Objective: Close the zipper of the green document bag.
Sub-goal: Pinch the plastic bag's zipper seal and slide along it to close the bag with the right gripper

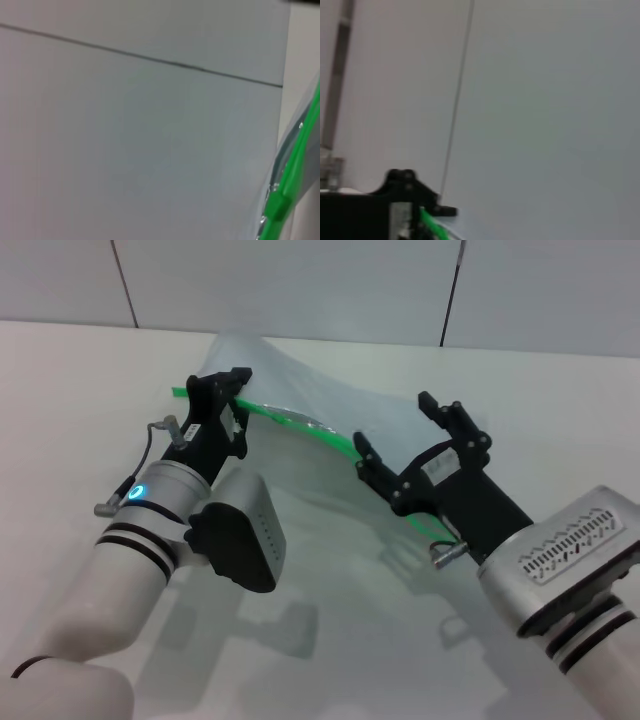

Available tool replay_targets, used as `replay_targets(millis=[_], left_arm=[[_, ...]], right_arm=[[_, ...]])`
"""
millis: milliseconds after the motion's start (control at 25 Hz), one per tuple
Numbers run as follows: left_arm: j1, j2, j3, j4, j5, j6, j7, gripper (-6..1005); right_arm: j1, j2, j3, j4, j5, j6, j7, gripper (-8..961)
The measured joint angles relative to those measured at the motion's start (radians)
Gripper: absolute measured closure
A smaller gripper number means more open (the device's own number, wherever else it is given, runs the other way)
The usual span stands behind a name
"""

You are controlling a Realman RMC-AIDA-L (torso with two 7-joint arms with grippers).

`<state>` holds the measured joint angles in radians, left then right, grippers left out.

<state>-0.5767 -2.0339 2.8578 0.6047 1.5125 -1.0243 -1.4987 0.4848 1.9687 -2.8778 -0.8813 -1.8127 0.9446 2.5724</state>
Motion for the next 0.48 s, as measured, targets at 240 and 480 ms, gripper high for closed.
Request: replay_targets(millis=[240, 480], left_arm=[[0.000, 0.000, 0.000, -0.001, 0.033, 0.000, 0.011, 944], [0.003, -0.001, 0.000, 0.002, 0.039, 0.000, 0.050, 944]], right_arm=[[0.004, -0.001, 0.000, -0.002, -0.071, -0.011, 0.000, 120], [0.024, -0.001, 0.000, -0.012, -0.103, -0.042, 0.000, 120]])
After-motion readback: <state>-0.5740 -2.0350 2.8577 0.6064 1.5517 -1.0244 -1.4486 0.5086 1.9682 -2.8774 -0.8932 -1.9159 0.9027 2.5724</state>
